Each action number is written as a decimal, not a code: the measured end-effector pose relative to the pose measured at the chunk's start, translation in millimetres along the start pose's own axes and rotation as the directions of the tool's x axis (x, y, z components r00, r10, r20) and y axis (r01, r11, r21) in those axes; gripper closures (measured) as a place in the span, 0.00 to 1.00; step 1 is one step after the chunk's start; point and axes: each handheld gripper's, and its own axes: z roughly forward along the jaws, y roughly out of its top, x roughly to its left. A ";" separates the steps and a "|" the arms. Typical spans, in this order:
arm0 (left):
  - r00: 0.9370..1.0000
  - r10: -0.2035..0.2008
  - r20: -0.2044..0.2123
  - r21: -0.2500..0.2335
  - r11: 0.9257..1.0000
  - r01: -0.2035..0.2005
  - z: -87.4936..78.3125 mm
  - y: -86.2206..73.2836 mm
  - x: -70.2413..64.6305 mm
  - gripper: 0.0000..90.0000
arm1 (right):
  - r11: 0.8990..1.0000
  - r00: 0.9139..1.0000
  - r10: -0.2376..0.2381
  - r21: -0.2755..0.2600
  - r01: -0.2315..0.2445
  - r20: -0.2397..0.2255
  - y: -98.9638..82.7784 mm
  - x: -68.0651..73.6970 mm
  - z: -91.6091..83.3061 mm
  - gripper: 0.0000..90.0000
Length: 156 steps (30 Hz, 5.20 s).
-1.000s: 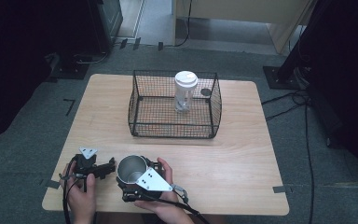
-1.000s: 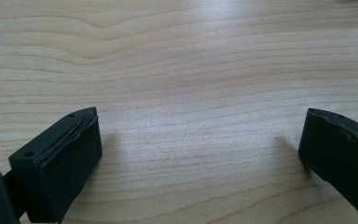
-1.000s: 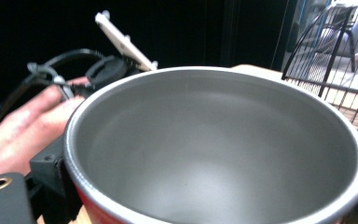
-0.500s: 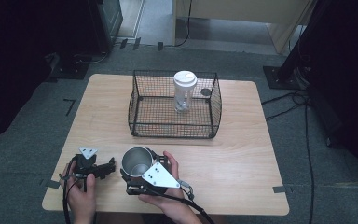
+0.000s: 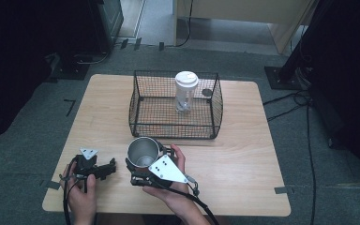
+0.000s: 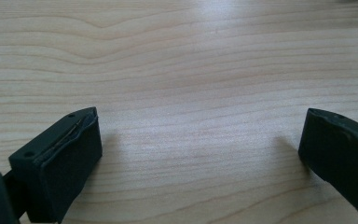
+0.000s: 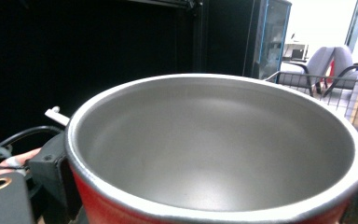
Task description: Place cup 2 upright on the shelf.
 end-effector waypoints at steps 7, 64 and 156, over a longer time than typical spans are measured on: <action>1.000 0.002 0.000 0.000 1.000 -0.002 0.0 0.0 0.2 0.00 | 1.000 1.000 0.009 -0.025 -0.009 0.022 9.3 -6.7 3.4 0.08; 1.000 0.000 0.001 -0.002 1.000 0.000 0.4 0.3 -0.3 0.00 | 0.984 0.981 0.022 -0.178 0.013 0.192 86.1 -77.9 88.0 0.08; 1.000 0.003 0.001 0.000 1.000 -0.003 0.3 0.3 -0.1 0.00 | 0.970 0.989 -0.074 0.242 0.040 0.131 29.3 -142.1 181.9 0.00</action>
